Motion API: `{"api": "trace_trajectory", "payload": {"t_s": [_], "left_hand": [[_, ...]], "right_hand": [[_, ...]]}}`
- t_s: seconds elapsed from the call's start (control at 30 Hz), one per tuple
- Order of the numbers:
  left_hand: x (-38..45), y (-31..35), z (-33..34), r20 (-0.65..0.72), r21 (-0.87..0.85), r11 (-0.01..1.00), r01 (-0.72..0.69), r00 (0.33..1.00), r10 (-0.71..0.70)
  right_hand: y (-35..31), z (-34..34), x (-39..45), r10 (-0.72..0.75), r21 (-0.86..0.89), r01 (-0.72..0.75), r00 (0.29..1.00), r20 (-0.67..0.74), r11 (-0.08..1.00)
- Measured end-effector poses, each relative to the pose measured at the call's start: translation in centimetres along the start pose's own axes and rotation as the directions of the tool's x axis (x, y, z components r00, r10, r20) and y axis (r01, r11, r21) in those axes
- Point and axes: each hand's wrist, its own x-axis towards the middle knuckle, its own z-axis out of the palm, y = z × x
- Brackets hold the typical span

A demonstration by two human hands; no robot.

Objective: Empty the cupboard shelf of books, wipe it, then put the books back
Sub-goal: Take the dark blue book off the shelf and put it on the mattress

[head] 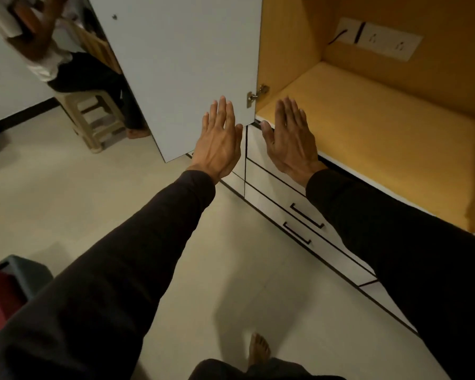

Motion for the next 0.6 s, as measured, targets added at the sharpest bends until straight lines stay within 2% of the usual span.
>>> {"api": "trace_trajectory", "payload": {"t_s": [0.13,0.33,0.6], "left_hand": [[4.6,2.1,-0.2,-0.012,0.008,0.998,-0.055,0.998,0.055],[12.1,4.8,-0.9,-0.041,-0.002,0.977,-0.212,0.977,0.211],[21.4,7.9,-2.5,-0.105,-0.018,0.906,-0.422,0.902,0.418]], "right_hand": [[2.8,-1.3,2.3,0.055,-0.020,-0.056,0.998,-0.026,0.998],[6.4,-3.8,6.3,0.120,-0.073,-0.130,0.985,-0.127,0.989],[9.4,-7.8,11.6,0.217,-0.144,-0.262,0.939,-0.268,0.954]]}}
